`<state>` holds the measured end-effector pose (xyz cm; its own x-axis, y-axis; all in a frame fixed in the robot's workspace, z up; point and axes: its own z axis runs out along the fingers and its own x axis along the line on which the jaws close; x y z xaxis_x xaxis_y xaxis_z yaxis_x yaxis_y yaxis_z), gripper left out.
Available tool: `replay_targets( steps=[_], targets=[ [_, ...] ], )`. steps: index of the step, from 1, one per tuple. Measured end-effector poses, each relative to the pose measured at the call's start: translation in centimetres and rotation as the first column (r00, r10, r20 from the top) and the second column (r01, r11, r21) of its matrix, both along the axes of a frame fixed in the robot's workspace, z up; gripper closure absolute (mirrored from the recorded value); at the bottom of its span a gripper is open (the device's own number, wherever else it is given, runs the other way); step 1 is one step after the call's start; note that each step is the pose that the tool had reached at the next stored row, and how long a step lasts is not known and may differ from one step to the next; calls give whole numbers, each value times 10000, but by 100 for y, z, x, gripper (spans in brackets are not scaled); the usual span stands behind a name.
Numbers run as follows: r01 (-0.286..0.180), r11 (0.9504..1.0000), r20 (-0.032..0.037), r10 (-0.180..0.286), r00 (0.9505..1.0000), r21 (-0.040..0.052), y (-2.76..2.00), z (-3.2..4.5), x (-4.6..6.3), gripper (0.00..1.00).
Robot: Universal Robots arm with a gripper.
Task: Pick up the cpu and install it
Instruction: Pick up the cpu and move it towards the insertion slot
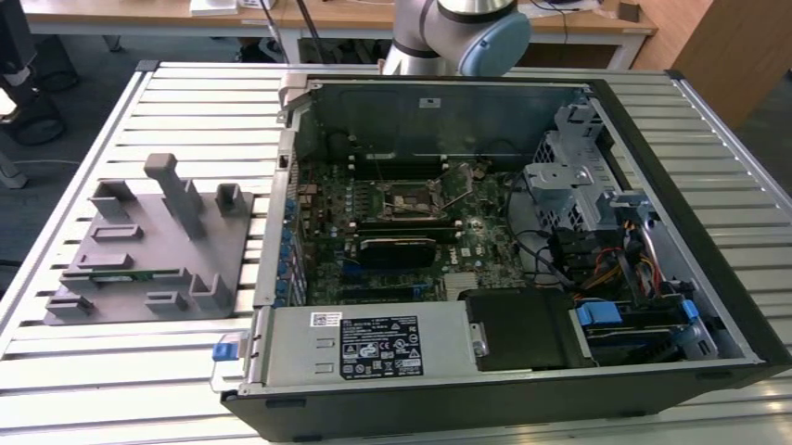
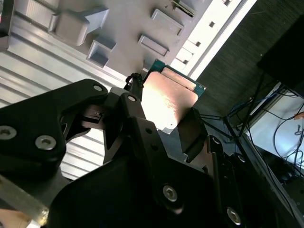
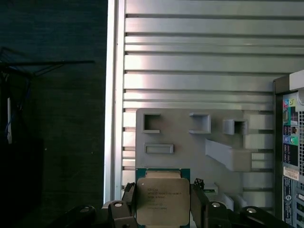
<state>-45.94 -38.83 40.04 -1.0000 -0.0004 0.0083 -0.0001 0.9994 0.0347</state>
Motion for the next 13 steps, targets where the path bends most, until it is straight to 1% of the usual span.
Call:
replay_targets(
  steps=[7, 13],
  targets=[
    [-1, 10000, 2, 1, 10000, 0, 10, 142, 0, 46],
    [0, 10000, 1, 0, 10000, -1, 10, 148, 0, 46]
  ],
)
